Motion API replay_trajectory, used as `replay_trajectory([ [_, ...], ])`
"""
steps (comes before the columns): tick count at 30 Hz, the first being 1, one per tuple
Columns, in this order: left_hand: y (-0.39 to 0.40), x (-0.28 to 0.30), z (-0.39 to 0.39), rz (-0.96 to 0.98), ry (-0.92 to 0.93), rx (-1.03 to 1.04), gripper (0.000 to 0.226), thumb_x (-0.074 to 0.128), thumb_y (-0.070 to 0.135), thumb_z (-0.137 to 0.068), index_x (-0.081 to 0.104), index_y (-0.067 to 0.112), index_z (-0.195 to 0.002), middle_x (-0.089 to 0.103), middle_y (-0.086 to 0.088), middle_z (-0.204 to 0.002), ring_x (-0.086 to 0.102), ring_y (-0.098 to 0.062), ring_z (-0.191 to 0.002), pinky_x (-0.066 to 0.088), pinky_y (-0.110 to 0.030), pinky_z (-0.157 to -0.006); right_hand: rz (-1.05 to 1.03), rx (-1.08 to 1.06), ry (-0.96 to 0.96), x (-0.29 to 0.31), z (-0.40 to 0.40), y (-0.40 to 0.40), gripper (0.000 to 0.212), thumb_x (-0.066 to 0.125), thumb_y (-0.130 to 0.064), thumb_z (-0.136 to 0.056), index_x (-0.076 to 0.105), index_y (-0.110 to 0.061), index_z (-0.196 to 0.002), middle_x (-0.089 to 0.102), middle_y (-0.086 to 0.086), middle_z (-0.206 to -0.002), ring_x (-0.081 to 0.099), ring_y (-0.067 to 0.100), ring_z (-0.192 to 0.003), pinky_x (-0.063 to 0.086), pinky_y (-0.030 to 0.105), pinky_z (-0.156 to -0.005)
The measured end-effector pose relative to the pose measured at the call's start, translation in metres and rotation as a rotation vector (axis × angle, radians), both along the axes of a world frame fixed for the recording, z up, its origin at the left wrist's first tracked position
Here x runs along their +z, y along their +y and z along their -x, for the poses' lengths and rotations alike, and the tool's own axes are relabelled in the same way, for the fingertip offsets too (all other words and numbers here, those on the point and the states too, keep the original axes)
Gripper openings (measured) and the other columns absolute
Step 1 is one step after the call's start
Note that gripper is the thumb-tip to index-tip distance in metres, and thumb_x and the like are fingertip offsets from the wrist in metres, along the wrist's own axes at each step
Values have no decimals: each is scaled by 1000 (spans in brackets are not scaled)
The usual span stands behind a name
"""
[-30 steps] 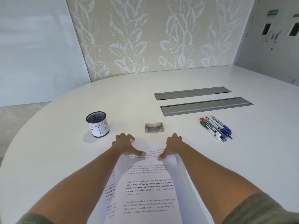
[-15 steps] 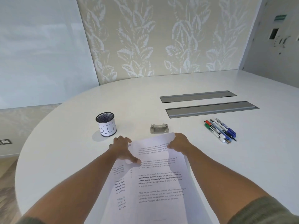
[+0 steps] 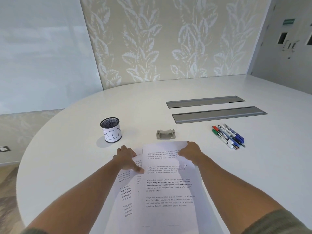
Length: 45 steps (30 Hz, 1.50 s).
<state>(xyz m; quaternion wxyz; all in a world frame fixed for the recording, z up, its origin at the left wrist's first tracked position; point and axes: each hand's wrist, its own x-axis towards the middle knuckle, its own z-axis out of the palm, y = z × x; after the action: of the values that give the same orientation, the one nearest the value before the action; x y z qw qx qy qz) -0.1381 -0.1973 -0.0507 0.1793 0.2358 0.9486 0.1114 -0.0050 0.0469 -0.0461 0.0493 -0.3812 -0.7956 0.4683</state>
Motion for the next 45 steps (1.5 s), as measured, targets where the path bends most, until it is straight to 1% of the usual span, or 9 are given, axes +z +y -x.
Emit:
replay_trajectory([
  [10,-2,-4,-5,-535,-256,265,59,88,13,-68,53,17,-115,60,-4,-111,63,-24,-94,56,-34,-68,65,-77,98,-4,-3,-3,22,70,-3,-78,69,-4,-100,71,19,-107,67,27,-80,46,26,-63],
  [13,0,-1,-3,-755,-390,383,45,82,10,-79,59,7,-118,72,-11,-108,70,-28,-94,57,-36,-69,94,-89,139,-2,-4,-5,15,70,-6,-81,67,-13,-95,71,18,-110,67,34,-102,53,35,-79],
  [17,0,5,-4,-944,-505,424,27,73,21,-90,70,4,-111,75,-14,-109,69,-36,-107,52,-52,-99,181,-53,201,2,-3,-5,27,70,-8,-85,67,-8,-112,70,13,-113,65,30,-104,51,37,-90],
  [26,10,11,-8,-1252,-666,440,24,53,23,-103,65,10,-119,71,-9,-121,67,-28,-114,48,-51,-105,268,40,345,8,-1,-17,43,71,-8,-86,56,-12,-126,66,8,-121,62,27,-112,50,44,-99],
  [30,8,12,-6,-1269,-655,434,22,52,23,-104,66,12,-117,72,-9,-120,68,-30,-112,49,-55,-102,298,-12,323,7,0,-16,58,72,-4,-84,43,-10,-134,63,12,-123,63,29,-111,51,44,-96],
  [33,4,12,-4,-1245,-623,442,24,52,25,-103,67,13,-117,73,-7,-118,69,-24,-104,52,-48,-99,223,53,251,6,-1,-15,38,67,2,-83,59,-3,-121,68,14,-118,65,30,-106,52,45,-96],
  [37,-12,3,5,-1093,-306,528,33,62,26,-97,64,11,-127,69,-3,-105,60,-17,-89,48,-33,-88,154,35,265,7,-1,-15,27,60,4,-84,64,0,-111,69,16,-113,66,33,-104,54,43,-89],
  [41,-40,-8,14,-735,-40,572,50,72,39,-87,59,18,-130,64,-5,-124,54,-24,-122,44,-36,-99,140,-5,270,5,1,-11,25,61,3,-83,62,0,-108,68,18,-110,67,34,-98,54,46,-88],
  [45,-60,-6,15,-352,-120,550,89,82,55,-70,45,21,-144,36,-11,-144,26,-31,-140,32,-42,-114,147,-58,269,3,3,-10,21,63,0,-83,60,-4,-103,69,14,-105,66,29,-86,53,36,-72],
])
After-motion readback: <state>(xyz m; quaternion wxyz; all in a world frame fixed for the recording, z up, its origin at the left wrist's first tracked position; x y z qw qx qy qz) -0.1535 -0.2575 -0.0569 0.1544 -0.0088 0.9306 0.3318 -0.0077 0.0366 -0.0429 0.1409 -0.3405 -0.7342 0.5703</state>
